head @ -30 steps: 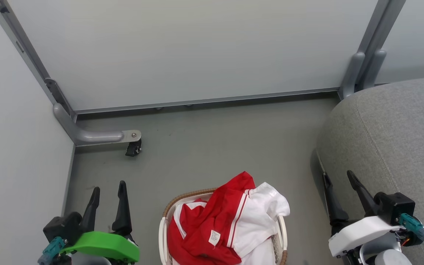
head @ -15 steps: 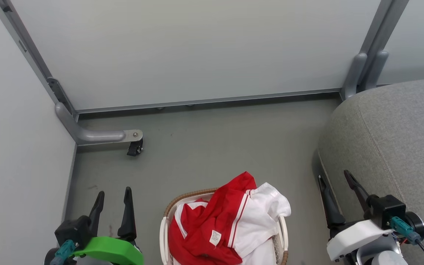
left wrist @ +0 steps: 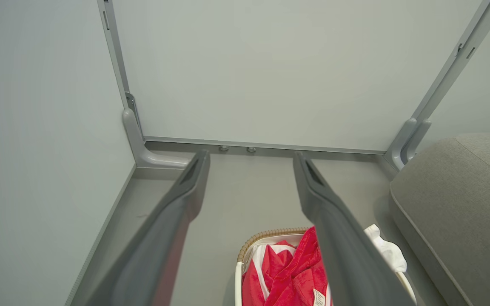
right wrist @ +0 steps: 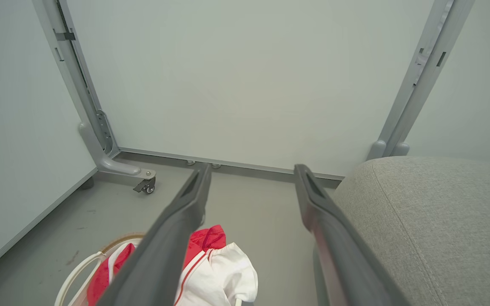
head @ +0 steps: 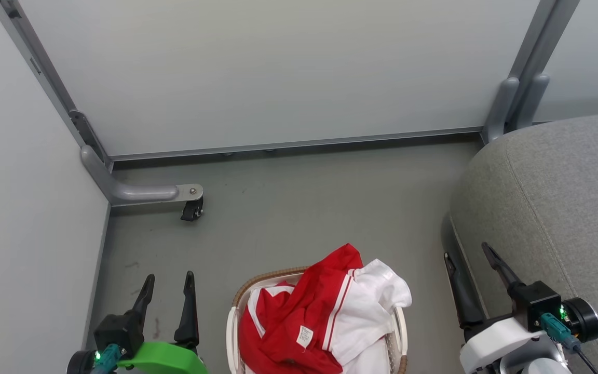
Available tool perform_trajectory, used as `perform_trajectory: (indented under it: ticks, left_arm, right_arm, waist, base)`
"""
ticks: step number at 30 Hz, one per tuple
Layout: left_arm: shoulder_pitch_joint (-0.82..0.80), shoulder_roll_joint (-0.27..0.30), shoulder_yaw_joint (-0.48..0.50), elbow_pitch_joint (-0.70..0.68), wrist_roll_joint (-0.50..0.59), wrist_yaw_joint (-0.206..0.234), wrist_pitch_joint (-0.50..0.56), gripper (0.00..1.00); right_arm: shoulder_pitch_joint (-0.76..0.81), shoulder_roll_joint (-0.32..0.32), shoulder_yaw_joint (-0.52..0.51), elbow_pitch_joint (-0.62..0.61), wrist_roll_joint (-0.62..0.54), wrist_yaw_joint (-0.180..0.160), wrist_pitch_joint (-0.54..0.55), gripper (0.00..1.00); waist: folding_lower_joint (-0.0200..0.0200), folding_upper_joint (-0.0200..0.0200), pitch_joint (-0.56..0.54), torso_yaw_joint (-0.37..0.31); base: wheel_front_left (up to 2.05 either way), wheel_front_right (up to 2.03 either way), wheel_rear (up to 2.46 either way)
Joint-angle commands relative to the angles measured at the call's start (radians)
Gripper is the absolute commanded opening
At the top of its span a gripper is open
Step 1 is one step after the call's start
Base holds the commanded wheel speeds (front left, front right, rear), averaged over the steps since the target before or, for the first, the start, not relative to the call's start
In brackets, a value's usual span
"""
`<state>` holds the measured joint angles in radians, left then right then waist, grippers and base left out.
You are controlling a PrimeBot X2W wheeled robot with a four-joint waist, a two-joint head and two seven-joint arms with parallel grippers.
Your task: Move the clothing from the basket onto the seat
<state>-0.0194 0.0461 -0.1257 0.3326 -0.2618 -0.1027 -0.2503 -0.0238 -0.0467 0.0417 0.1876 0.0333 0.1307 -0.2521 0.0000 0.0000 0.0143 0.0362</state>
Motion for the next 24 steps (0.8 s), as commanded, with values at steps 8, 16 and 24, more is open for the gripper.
perform_trajectory:
  ticks: [8,16,24]
  left_arm:
    - [0.015,0.007,-0.006,0.008,0.035,0.000,-0.016,1.00]
    - [0.010,0.007,-0.004,0.012,0.030,-0.002,-0.016,1.00]
    - [0.004,0.007,-0.009,0.013,0.028,-0.002,-0.016,1.00]
  right_arm:
    - [0.017,-0.006,0.004,-0.004,-0.043,0.000,-0.015,1.00]
    - [0.010,-0.006,0.002,-0.005,-0.038,0.000,-0.015,1.00]
    - [0.007,-0.006,-0.001,-0.008,-0.035,0.000,-0.015,1.00]
  waist:
    - [0.0000,0.0000,0.001,0.005]
    - [0.0000,0.0000,0.003,0.004]
    - [0.0000,0.0000,0.006,0.003]
  base:
    - [0.00,0.00,0.00]
    - [0.00,0.00,0.00]
    - [0.00,0.00,0.00]
